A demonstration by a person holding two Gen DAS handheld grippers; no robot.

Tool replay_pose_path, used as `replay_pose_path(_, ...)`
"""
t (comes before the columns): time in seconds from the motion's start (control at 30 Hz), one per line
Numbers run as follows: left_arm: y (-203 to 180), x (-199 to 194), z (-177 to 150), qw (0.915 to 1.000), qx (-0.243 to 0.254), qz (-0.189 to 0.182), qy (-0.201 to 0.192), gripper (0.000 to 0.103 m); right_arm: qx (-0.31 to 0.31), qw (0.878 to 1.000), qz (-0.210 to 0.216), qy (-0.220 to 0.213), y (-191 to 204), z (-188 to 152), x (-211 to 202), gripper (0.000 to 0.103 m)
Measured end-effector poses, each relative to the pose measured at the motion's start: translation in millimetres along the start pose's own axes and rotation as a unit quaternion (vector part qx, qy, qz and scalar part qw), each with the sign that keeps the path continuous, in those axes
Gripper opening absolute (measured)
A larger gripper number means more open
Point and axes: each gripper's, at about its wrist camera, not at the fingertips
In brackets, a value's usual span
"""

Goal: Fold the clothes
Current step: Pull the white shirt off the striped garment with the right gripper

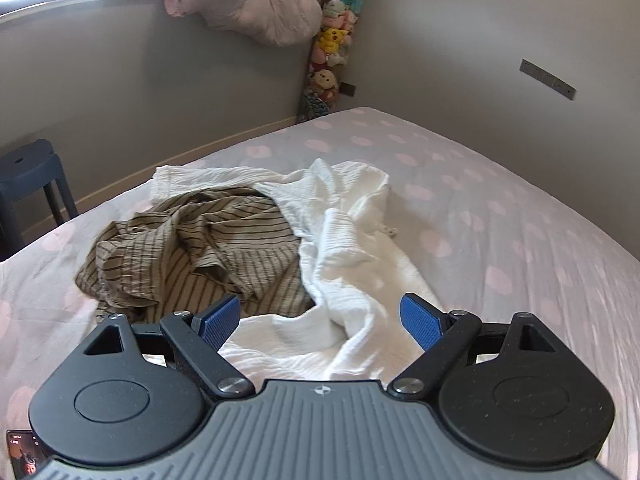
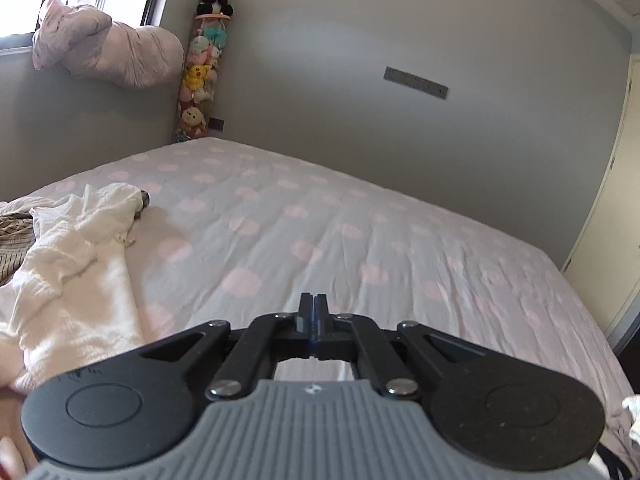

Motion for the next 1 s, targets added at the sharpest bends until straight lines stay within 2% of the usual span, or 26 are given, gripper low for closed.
replay_pose_path(0.13, -16.1, -12.9, -1.9, 0.9999, 0.010, -0.003, -0.007, 0.088, 0.026, 0.998, 0.043, 0.030, -15.8, -26.9, -7.4, 0.008)
replay_pose_path(0.17, -19.1, -16.1, -1.9, 0.9999, 0.014, 0.001, -0.009, 0.088, 0.026, 0.997, 0.059, 0.041, -4.7, -35.5, -9.6, 0.009)
replay_pose_path(0.23, -22.0, -22.7, -2.2, 0.9996, 0.020, 0.009, -0.017, 0.088, 0.024, 0.995, 0.084, 0.052, 7.3, -45.0, -10.1, 0.023)
replay_pose_path(0.3, -23.5, -25.8, -2.9, 0.9990, 0.028, 0.026, -0.021, 0.087, 0.014, 0.992, 0.114, 0.058, 29.4, -45.8, -6.4, 0.032)
replay_pose_path(0.33, -23.9, -25.9, -3.6, 0.9985, 0.036, 0.035, -0.020, 0.082, 0.007, 0.990, 0.128, 0.059, 38.0, -46.3, -5.5, 0.033)
replay_pose_path(0.4, -22.3, -23.9, -4.9, 0.9976, 0.047, 0.048, -0.016, 0.082, -0.011, 0.986, 0.158, 0.057, 55.4, -46.2, -4.2, 0.034)
replay_pose_path(0.43, -19.4, -23.1, -5.7, 0.9976, 0.047, 0.050, -0.015, 0.082, -0.023, 0.983, 0.174, 0.052, 64.5, -44.6, -4.4, 0.040)
replay_pose_path(0.53, -12.0, -19.0, -6.8, 0.9962, 0.050, 0.070, -0.013, 0.081, -0.063, 0.972, 0.223, 0.034, 89.5, -39.1, -2.3, 0.048)
replay_pose_path(0.57, -9.3, -17.8, -6.7, 0.9955, 0.050, 0.078, -0.016, 0.081, -0.072, 0.969, 0.233, 0.034, 98.6, -36.1, 1.4, 0.050)
replay_pose_path(0.63, -2.8, -14.4, -6.2, 0.9945, 0.048, 0.091, -0.021, 0.081, -0.072, 0.966, 0.247, 0.035, 111.9, -31.8, 8.2, 0.064)
replay_pose_path(0.8, 21.4, 0.7, -4.8, 0.9949, 0.015, 0.099, -0.003, 0.081, -0.094, 0.956, 0.274, 0.052, 148.6, -23.4, 24.2, 0.079)
replay_pose_path(1.0, 47.2, 23.6, -3.5, 0.9921, 0.000, 0.122, 0.027, 0.081, -0.131, 0.941, 0.301, 0.086, 197.5, -20.2, 49.2, 0.082)
Point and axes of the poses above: each gripper's, at about its wrist camera, not at the fingertips, and x roughly the way its jaws point, y to its left, z to its top, and after that the axes turned 1 degree about z, right-handed
